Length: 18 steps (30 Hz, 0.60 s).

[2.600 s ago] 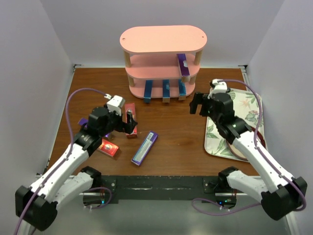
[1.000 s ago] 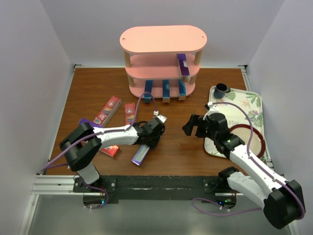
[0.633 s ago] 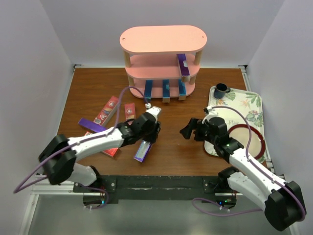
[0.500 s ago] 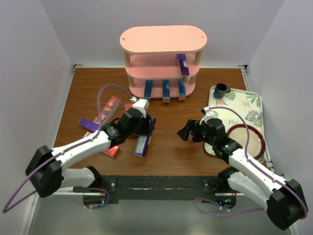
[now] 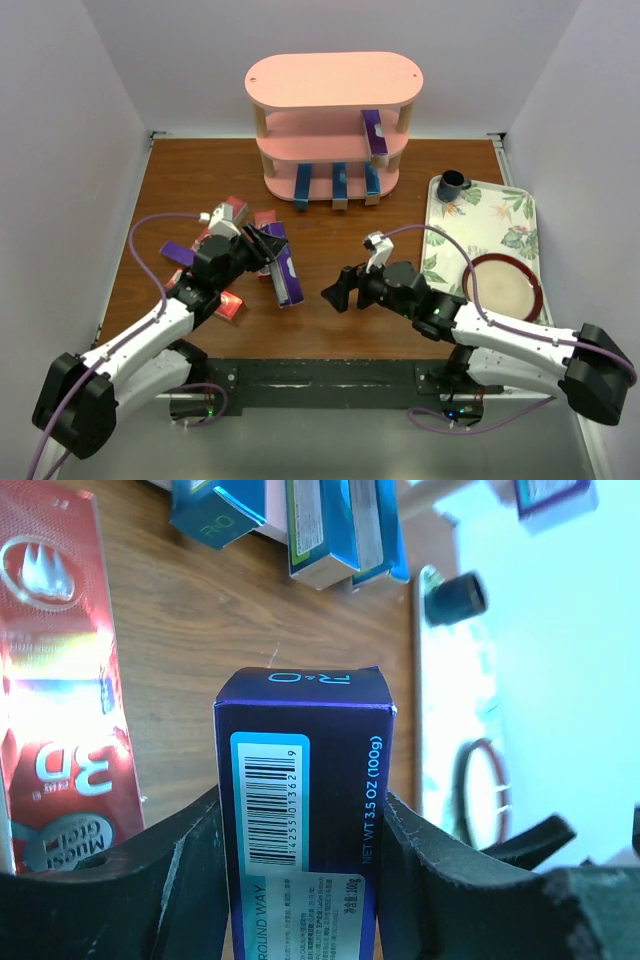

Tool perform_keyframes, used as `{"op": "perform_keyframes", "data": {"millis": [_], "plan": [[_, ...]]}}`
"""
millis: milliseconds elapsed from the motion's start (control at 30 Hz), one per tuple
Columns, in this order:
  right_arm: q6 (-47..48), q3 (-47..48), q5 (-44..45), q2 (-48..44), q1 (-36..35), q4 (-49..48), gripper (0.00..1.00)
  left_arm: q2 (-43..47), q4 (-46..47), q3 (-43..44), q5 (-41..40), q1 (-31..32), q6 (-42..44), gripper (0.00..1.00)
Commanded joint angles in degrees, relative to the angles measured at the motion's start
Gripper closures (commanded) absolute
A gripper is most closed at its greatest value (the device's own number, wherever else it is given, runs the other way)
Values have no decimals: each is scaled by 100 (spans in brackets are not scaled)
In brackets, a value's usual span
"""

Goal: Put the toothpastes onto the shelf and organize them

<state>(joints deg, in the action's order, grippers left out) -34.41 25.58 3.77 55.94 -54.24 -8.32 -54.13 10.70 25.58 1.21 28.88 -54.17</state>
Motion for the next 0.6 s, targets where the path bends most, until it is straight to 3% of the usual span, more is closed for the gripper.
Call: {"op": "perform_keyframes", "data": {"millis": [0, 200, 567], "plan": [[189, 351, 808, 188, -446, -1144, 5, 280, 1417, -544, 169, -137, -1339, 51], [601, 667, 1362, 689, -1167, -1681, 3, 376, 1953, -835, 81, -137, -1999, 51], [1059, 1370, 2399, 1867, -2047, -2051, 7, 825, 2006, -985, -341, -137, -2290, 51]]}}
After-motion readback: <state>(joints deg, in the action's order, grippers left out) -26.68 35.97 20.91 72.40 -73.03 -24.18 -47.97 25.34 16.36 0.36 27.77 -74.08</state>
